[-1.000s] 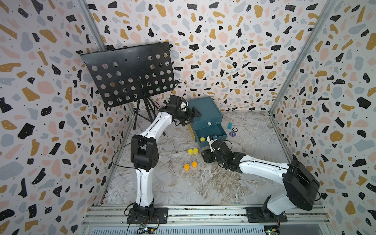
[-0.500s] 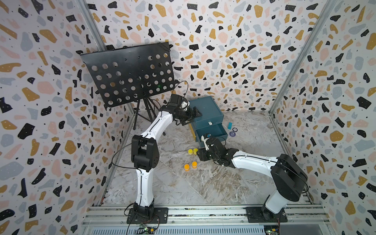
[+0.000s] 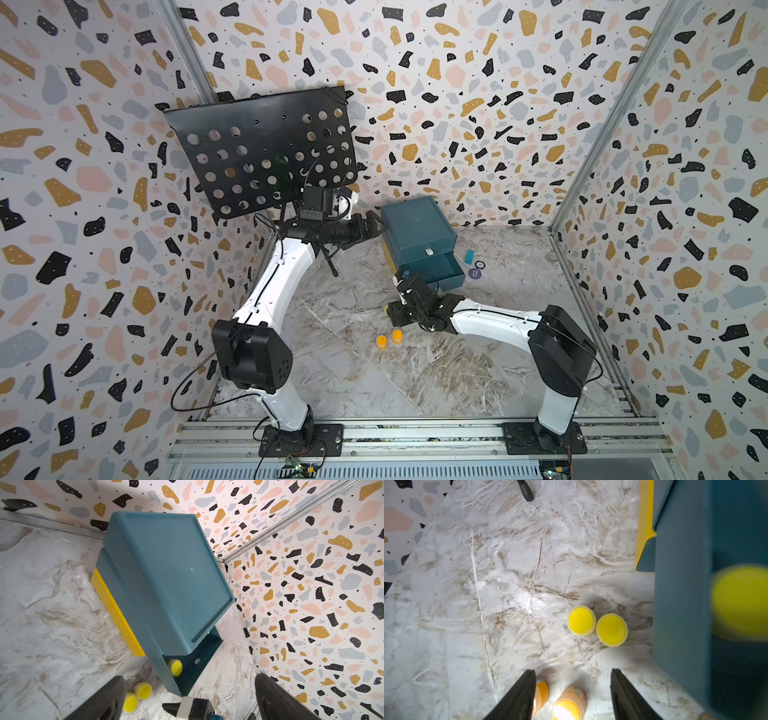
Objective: Put the paint cans in the drawer according to color
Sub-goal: Pick up the paint can at the center of the board.
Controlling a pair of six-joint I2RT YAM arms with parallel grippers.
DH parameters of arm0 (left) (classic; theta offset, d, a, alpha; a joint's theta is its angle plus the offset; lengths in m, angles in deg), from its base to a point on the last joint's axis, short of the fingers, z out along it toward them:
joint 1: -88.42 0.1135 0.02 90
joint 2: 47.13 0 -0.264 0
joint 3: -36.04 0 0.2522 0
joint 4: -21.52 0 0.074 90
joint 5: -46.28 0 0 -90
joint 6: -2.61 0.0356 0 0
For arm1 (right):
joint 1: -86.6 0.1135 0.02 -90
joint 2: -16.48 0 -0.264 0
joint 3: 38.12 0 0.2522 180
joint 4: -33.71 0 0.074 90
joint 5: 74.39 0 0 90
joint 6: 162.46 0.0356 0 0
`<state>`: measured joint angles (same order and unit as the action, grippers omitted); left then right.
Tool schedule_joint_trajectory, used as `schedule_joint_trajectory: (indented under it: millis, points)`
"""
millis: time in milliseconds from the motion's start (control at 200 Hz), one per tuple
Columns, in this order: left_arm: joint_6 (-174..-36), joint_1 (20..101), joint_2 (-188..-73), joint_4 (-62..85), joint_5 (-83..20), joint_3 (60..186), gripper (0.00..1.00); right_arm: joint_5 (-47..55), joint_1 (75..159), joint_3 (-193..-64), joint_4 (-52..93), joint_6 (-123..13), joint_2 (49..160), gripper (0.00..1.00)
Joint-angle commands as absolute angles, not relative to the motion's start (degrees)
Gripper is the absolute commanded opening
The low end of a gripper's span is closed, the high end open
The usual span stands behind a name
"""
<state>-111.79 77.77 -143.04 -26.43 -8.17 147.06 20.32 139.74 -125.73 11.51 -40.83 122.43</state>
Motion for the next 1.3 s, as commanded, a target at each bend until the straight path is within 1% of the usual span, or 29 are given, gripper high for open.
schedule_joint_trajectory:
  millis: [0, 200, 496, 1016, 1297]
  points:
    - [-108.08, 77.87, -139.15, -22.75, -9.86, 142.87, 1.0, 23.12, 140.41, -129.63, 6.51, -38.41, 123.7, 0.63]
    - [-108.06, 78.99, -135.88, -20.39, -10.95, 138.44, 1.0, 24.05, 140.88, -134.14, 3.54, -35.69, 127.83, 0.65]
    - [-109.23, 80.24, -134.32, -18.53, -10.81, 135.88, 1.0, 26.06, 141.09, -138.61, 0.32, -36.42, 132.53, 0.64]
    - [-111.12, 81.13, -134.64, -16.67, -9.61, 134.66, 1.0, 23.06, 141.27, -142.21, 2.35, -35.71, 137.08, 0.63]
    - [-111.3, 81.2, -134.82, -16.5, -9.36, 134.51, 1.0, 23.31, 141.27, -143.94, 2.77, -35.51, 139.44, 0.63]
